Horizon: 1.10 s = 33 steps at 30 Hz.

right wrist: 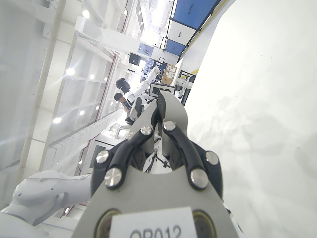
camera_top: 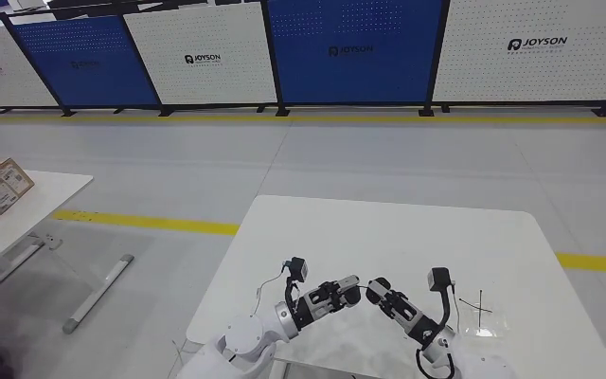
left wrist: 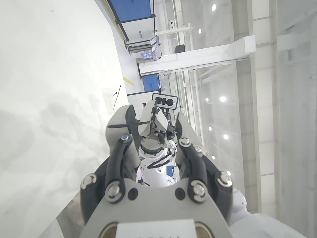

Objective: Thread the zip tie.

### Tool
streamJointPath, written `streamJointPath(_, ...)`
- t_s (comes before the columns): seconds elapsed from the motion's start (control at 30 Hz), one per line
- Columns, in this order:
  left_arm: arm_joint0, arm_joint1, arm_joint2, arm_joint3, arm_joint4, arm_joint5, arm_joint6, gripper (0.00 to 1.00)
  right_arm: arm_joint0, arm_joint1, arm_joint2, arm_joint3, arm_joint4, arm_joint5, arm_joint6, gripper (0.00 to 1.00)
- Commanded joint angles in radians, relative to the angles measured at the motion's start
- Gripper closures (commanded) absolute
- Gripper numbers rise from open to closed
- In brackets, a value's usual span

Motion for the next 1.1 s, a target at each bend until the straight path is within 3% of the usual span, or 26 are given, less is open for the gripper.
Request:
streamJointPath(0.0, -0.001, 0.0, 0.001, 0.001, -0.003, -0.001, 0.003, 1.0, 0.0, 0.0, 0.0, 0.0, 0.0, 0.0, 0.0, 1.0)
streamJointPath(0.43, 0.005, 0.002, 0.006, -0.001, 0.009, -0.02, 0.009, 1.0, 0.0, 0.0, 0.0, 0.0, 0.0, 0.0, 0.0, 1.0)
streamJointPath(0.47, 0.006, 0.002, 0.006, -0.002, 0.011, -0.021, 0.009, 1.0, 0.0, 0.0, 0.0, 0.0, 0.0, 0.0, 0.0, 0.9)
streamJointPath(0.5, 0.007, 0.003, 0.006, -0.003, 0.013, -0.022, 0.01, 1.0, -0.002, -0.001, -0.001, -0.002, 0.001, 0.004, -0.006, 0.58)
streamJointPath(0.53, 0.008, 0.003, 0.006, -0.003, 0.014, -0.022, 0.011, 1.0, -0.002, -0.002, 0.001, -0.004, 0.005, 0.006, -0.013, 0.0)
streamJointPath(0.83, 0.029, 0.012, -0.039, -0.022, 0.035, 0.032, 0.067, 1.0, -0.039, 0.005, 0.079, -0.014, 0.093, -0.035, -0.004, 0.0)
streamJointPath(1.0, 0.051, 0.023, -0.07, -0.042, 0.094, 0.113, 0.083, 1.0, -0.073, 0.01, 0.126, -0.018, 0.13, -0.068, 0.001, 0.0)
streamJointPath(1.07, 0.051, 0.023, -0.07, -0.042, 0.094, 0.113, 0.083, 1.0, -0.073, 0.01, 0.126, -0.018, 0.13, -0.068, 0.001, 0.0)
